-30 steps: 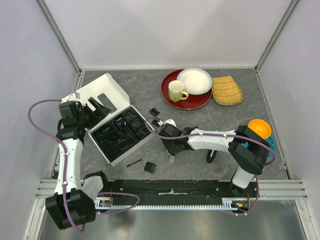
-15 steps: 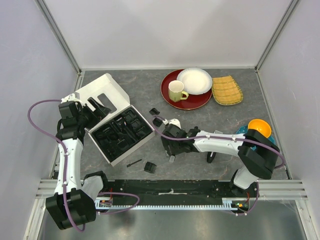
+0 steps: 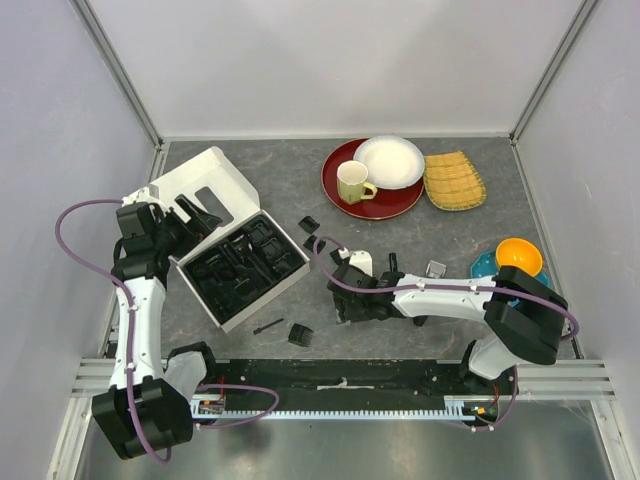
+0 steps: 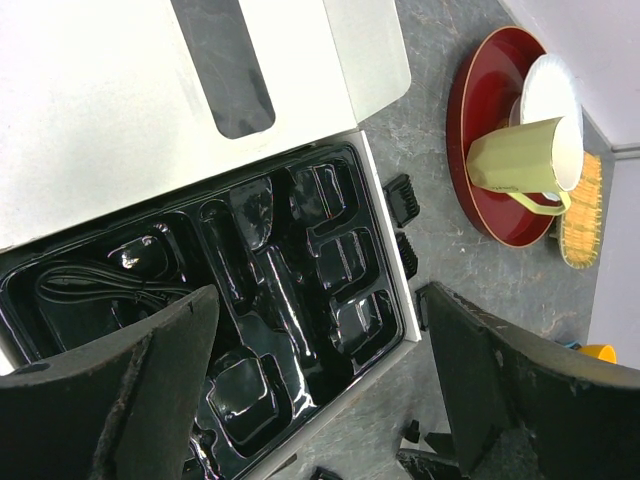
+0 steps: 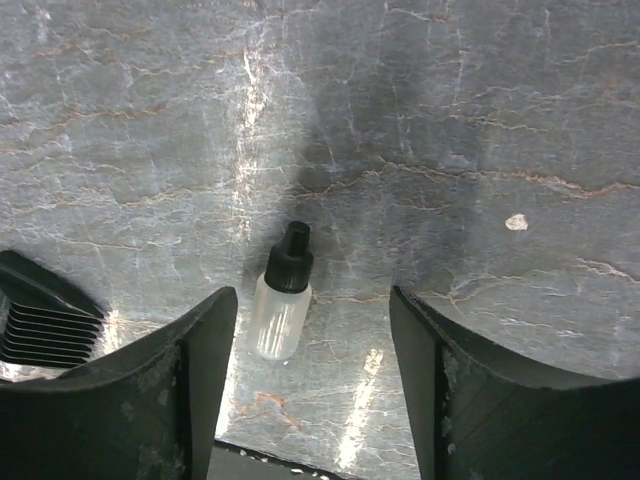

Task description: Sort the hair-cutting tools

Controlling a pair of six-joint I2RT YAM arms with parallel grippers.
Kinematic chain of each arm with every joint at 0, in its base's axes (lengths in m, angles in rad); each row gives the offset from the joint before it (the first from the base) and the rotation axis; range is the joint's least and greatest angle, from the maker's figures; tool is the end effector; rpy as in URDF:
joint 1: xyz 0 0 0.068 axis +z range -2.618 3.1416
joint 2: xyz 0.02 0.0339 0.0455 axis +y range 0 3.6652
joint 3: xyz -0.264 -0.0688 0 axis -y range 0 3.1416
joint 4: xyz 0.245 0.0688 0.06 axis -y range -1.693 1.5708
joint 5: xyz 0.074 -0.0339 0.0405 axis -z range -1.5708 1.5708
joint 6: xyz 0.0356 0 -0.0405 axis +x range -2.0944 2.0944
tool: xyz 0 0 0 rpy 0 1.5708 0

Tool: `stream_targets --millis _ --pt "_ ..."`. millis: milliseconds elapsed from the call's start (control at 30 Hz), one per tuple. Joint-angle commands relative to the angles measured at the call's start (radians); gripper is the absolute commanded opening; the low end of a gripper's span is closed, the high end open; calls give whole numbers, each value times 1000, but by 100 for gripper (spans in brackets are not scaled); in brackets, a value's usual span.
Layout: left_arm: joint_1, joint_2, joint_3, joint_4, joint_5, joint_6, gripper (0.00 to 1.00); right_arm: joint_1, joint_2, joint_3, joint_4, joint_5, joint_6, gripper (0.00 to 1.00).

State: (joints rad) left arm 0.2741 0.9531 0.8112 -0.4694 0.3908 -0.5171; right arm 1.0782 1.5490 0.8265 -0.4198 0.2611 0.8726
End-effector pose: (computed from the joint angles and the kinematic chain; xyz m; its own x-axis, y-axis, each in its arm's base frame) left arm 0.2017 0.0426 0.2921 -0.5050 -0.6168 -0.6038 -0.2297 0.7703 -0.5949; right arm 0.1418 0.2448 0.1618 -0.8897 -0.0928 -0.4470 -0.1851 0.9684 0.1673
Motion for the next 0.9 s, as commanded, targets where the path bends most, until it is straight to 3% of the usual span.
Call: stream_targets --millis 0,233,367,433,700,867 --pt "8 -7 -9 17 29 6 90 8 34 13 18 4 59 67" --pt "11 -8 -9 17 34 8 90 14 79 26 21 -13 57 47" --pt "13 -7 -9 17 37 8 90 19 105 59 19 -25 34 24" --pt "13 -7 -10 20 40 8 90 23 118 85 13 -26 14 20" --pt "13 -7 -17 25 52 3 90 69 95 243 24 39 -95 18" --pt "14 -2 -20 26 48 0 89 75 135 371 148 -14 -230 18"
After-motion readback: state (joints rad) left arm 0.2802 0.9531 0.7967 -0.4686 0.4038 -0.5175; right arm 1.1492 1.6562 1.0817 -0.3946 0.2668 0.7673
